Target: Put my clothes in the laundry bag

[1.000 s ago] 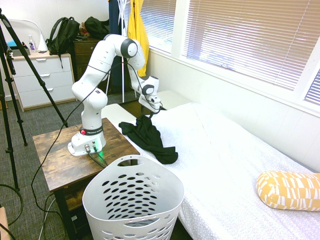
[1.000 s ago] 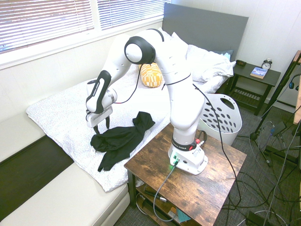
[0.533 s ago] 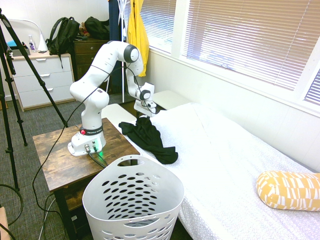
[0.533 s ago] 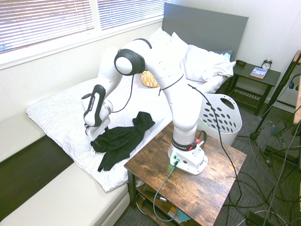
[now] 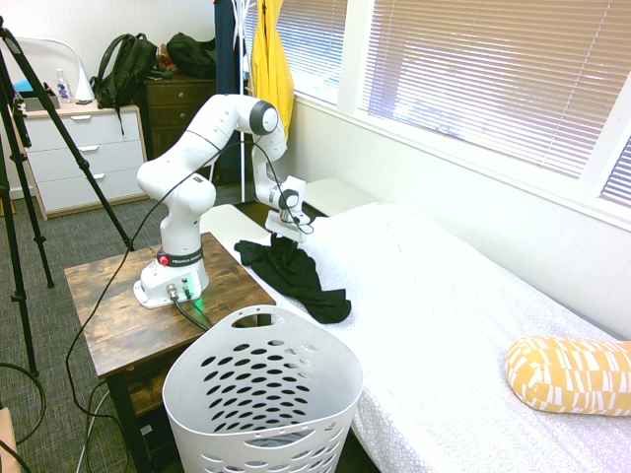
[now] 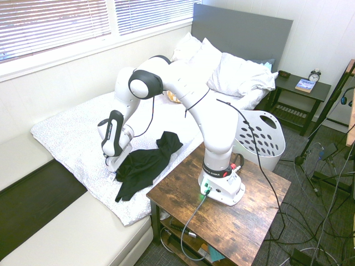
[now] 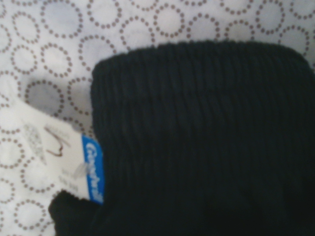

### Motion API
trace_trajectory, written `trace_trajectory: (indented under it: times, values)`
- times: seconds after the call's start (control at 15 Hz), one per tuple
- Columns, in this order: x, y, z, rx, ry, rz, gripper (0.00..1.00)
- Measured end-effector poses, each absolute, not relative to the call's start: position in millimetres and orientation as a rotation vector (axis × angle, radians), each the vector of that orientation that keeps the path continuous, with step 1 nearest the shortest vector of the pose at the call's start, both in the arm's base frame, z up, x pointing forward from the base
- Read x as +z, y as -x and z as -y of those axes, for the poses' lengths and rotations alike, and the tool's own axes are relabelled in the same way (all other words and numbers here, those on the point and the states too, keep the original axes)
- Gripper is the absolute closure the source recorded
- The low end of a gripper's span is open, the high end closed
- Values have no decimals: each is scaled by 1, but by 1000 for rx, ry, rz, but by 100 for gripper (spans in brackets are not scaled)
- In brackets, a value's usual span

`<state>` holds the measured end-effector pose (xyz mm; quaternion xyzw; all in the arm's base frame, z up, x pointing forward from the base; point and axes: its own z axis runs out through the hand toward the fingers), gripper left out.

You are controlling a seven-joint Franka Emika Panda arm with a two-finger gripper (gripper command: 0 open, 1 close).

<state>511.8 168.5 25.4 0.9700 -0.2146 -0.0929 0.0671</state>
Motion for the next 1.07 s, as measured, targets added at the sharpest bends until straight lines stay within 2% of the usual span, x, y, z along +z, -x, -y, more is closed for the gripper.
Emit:
trace_trajectory:
  times: [1.07]
  values:
    - [28, -518, -160, -231, -2902, 608, 100]
